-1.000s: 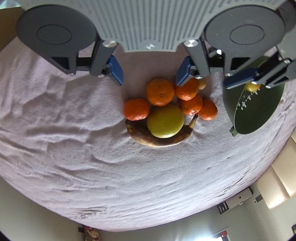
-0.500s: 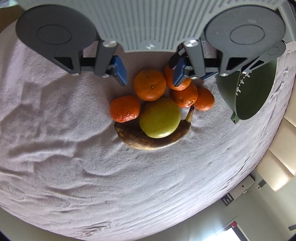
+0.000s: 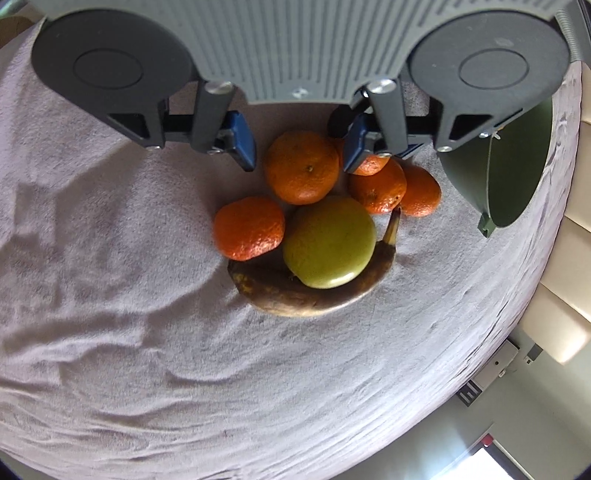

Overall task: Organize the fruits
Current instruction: 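Grasp a tangerine with the left gripper while the right gripper grasps another tangerine, then carry both held tangerines over the green colander and lower them inside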

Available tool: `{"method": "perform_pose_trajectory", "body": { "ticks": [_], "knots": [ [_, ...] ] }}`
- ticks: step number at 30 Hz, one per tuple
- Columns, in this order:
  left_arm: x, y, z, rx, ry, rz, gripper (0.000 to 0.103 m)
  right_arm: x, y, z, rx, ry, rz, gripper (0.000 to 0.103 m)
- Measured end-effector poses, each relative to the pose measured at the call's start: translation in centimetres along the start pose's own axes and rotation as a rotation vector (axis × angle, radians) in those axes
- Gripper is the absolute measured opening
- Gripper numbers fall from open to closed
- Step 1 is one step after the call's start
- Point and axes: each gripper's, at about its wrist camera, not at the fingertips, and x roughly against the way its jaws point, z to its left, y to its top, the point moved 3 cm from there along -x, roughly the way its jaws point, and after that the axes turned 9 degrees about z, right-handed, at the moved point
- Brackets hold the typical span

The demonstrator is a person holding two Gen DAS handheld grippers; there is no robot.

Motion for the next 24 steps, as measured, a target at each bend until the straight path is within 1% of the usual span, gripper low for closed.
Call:
{"method": "perform_pose_trajectory", "body": {
  "ticks": [3, 4, 7, 9, 13, 19, 24],
  "knots": [
    [-0.1, 0.0, -0.4, -0.039, 0.018, 0.001, 0.060, -0.1, 0.1, -0.1, -0.005, 0.006, -0.001, 0.047],
    [-0.1, 0.0, -0.5, -0.049, 0.020, 0.000, 0.057, -0.1, 0.2, -0.1, -0.004, 0.011, 0.000, 0.044],
    [-0.1, 0.0, -0.8, -0.070, 0.022, -0.004, 0.052, -0.1, 0.2, 0.0, 0.006, 0.005, -0.003, 0.043],
    [-0.1, 0.0, -0.8, -0.074, 0.018, -0.004, 0.051, -0.1, 0.2, 0.0, 0.007, 0.006, -0.003, 0.043],
    [0.0, 0.1, -0.6, -0.065, 0.011, -0.005, 0.049, 0.2, 0.2, 0.0, 0.000, 0.005, -0.002, 0.042],
    [0.8, 0.4, 0.0, -0.039, 0.013, -0.010, 0.049, 0.8, 0.2, 0.0, -0.008, -0.035, 0.002, 0.042],
    [2.0, 0.7, 0.6, 0.003, 0.015, -0.011, 0.048, 1.5, 0.1, 0.1, -0.025, -0.017, -0.001, 0.041]
  ]
}}
